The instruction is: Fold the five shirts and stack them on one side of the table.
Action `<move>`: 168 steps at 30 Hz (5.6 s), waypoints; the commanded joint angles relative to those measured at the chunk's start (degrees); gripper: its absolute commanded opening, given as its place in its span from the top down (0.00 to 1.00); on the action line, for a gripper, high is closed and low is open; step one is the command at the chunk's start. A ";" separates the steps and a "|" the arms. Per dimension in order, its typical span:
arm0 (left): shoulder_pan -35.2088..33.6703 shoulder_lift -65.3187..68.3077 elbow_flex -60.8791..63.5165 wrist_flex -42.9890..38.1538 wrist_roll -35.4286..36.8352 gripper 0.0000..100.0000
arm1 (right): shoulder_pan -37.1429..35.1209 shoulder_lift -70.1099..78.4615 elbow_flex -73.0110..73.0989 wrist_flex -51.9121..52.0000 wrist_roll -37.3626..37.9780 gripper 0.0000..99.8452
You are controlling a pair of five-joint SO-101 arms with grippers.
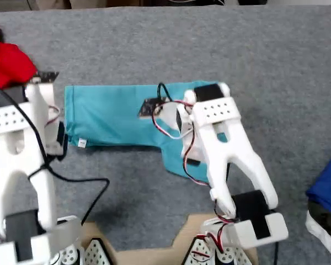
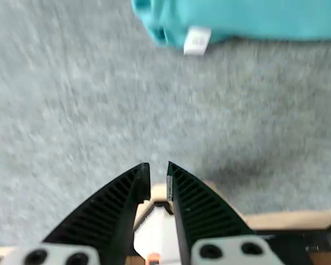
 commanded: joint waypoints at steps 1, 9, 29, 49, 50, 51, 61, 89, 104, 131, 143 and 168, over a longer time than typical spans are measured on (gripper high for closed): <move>-0.53 -7.16 7.56 -0.53 0.53 0.93 | -0.66 -5.14 4.97 -1.05 2.73 0.87; -0.44 -23.87 23.56 -4.22 0.18 0.93 | -0.57 -10.51 17.54 -12.57 3.69 0.83; -1.58 -30.29 25.93 -13.19 -1.67 0.93 | -0.57 -10.15 30.55 -28.04 -0.35 0.77; -1.67 -30.29 25.32 -13.36 -4.92 0.93 | -0.13 8.22 21.93 -31.82 -0.70 0.78; -1.76 -30.29 25.32 -13.36 -4.92 0.93 | -0.13 8.84 21.23 -31.56 -0.70 0.80; -1.85 -30.29 25.32 -13.36 -4.92 0.93 | -0.13 9.27 20.79 -31.56 -0.70 0.82; -1.93 -30.29 25.32 -13.01 -6.77 0.93 | 2.33 9.71 19.12 -32.18 -0.79 0.97; -1.76 -30.29 25.32 -13.27 -6.86 0.93 | 5.76 24.48 -36.70 -10.99 2.73 1.00; -1.93 -30.81 25.32 -12.84 -6.77 0.93 | 1.27 49.19 -74.33 6.77 15.47 1.00; -2.02 -30.90 25.32 -11.25 -6.86 0.93 | 2.33 45.14 -73.54 7.30 10.99 0.90; -1.67 -23.08 14.24 -16.44 -2.29 0.93 | 7.25 41.01 -64.75 6.86 -5.45 0.99; 1.49 48.75 -56.97 0.53 13.89 0.82 | 12.09 54.02 -74.95 -8.35 -26.37 0.99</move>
